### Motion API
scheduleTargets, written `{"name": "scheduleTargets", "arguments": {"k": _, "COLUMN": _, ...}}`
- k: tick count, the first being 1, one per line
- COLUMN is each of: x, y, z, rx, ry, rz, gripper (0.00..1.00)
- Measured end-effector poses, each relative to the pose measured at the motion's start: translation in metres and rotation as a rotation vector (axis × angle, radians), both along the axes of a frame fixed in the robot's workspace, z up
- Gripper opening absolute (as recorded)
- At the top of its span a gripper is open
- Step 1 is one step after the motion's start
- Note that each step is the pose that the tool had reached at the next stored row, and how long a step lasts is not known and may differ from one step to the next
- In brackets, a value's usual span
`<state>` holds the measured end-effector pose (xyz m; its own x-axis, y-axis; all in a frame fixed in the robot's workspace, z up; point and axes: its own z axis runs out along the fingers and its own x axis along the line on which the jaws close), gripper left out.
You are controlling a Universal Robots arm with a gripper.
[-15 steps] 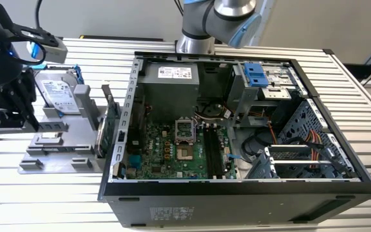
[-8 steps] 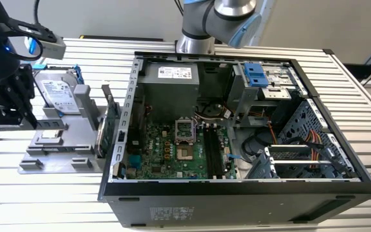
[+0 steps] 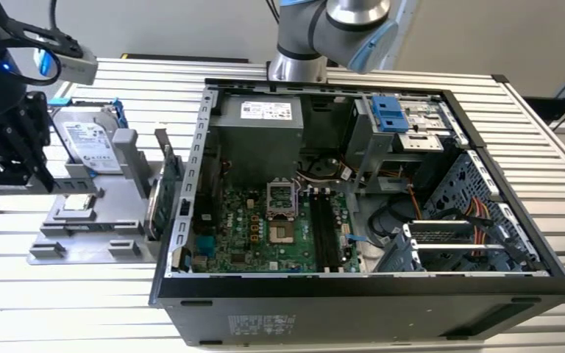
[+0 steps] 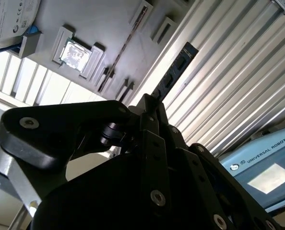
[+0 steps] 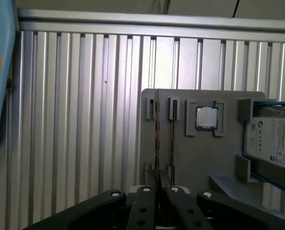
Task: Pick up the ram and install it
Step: 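Pick up the ram and move it above insertion slot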
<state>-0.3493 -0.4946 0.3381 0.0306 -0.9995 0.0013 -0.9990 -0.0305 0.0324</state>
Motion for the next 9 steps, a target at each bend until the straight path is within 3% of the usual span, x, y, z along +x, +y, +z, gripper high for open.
{"name": "scheduleTargets", "arguments": {"k": 9, "x": 0.0000, "y": 0.0000, "z": 0.0079, "rx": 0.0001, "ry": -0.0001, "rz": -0.006, "gripper": 0.00}}
